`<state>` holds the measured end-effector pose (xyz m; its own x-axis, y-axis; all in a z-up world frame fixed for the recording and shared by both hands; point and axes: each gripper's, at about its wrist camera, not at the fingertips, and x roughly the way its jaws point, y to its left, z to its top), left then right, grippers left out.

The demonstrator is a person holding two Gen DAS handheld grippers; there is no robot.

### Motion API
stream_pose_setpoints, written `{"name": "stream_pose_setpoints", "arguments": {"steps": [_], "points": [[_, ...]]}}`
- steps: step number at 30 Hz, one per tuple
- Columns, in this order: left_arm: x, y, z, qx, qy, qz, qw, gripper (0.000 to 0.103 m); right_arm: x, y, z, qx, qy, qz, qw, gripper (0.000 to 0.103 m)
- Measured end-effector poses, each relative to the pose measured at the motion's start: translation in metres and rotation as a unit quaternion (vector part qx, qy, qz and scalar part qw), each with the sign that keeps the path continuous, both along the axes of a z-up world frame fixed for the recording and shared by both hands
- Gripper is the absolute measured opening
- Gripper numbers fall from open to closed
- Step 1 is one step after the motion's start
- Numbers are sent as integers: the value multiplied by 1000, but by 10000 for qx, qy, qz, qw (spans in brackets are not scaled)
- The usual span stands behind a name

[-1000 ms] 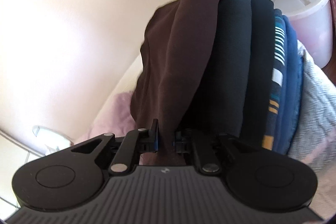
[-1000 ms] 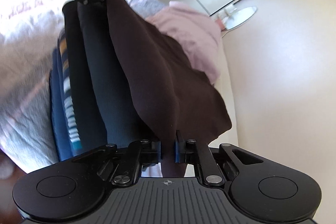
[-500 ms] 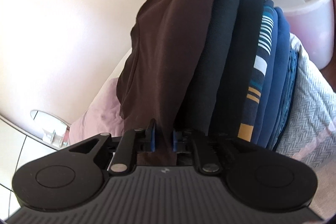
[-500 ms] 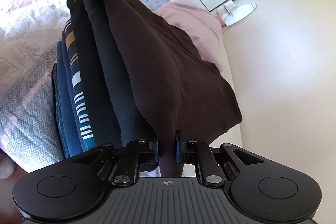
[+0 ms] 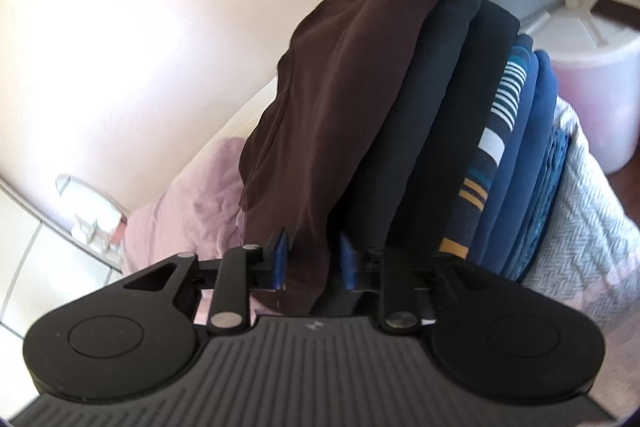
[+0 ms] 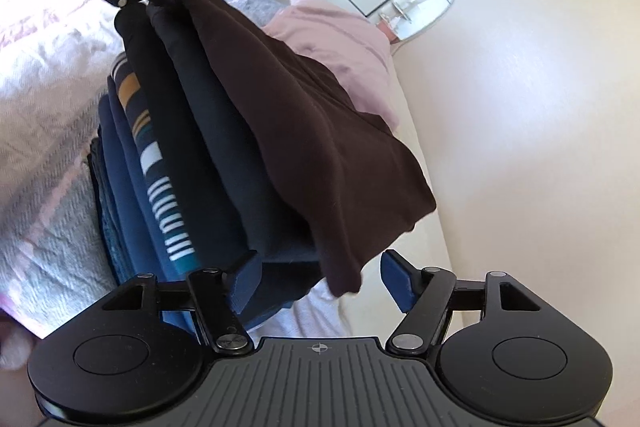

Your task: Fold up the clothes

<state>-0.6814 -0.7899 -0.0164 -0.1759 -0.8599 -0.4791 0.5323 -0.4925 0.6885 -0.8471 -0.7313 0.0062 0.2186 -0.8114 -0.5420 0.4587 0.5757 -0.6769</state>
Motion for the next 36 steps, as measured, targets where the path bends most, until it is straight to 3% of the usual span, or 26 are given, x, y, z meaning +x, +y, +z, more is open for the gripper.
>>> {"name": "stream_pose_setpoints", "arguments": {"steps": [10, 14, 16, 17, 19, 22, 26, 30, 32, 36], "points": [[9, 44, 8, 147, 502, 272, 9983, 33, 1, 28, -6, 327, -378, -142, 9986, 70], [27, 64, 11, 452, 859, 613, 9934, 38, 2, 46, -9, 729, -994, -719, 9898, 71], [40, 76, 16, 687, 1077, 880, 9879, 45, 3, 55, -11, 954, -1338, -1052, 9808, 71], [44, 82, 19, 806, 1182, 1016, 9845, 47, 3, 60, -12, 1066, -1508, -1218, 9752, 71], [53, 93, 22, 1044, 1400, 1249, 9767, 71, 4, 69, -14, 1286, -1846, -1546, 9620, 73], [65, 112, 20, 1394, 1774, 1412, 9639, 98, 5, 83, -16, 1610, -2342, -2030, 9370, 77], [81, 139, 18, 1859, 2239, 1597, 9433, 101, 7, 101, -20, 2025, -2979, -2655, 8943, 96], [100, 177, 27, 2044, 2470, 1527, 9348, 101, 16, 143, -14, 2143, -3602, -3494, 8380, 97], [106, 194, 30, 2027, 2510, 1549, 9338, 101, 27, 169, -9, 2042, -3674, -3802, 8239, 97], [119, 226, 37, 1992, 2588, 1594, 9316, 101, 52, 215, 1, 2048, -3724, -4100, 8071, 97]]}}
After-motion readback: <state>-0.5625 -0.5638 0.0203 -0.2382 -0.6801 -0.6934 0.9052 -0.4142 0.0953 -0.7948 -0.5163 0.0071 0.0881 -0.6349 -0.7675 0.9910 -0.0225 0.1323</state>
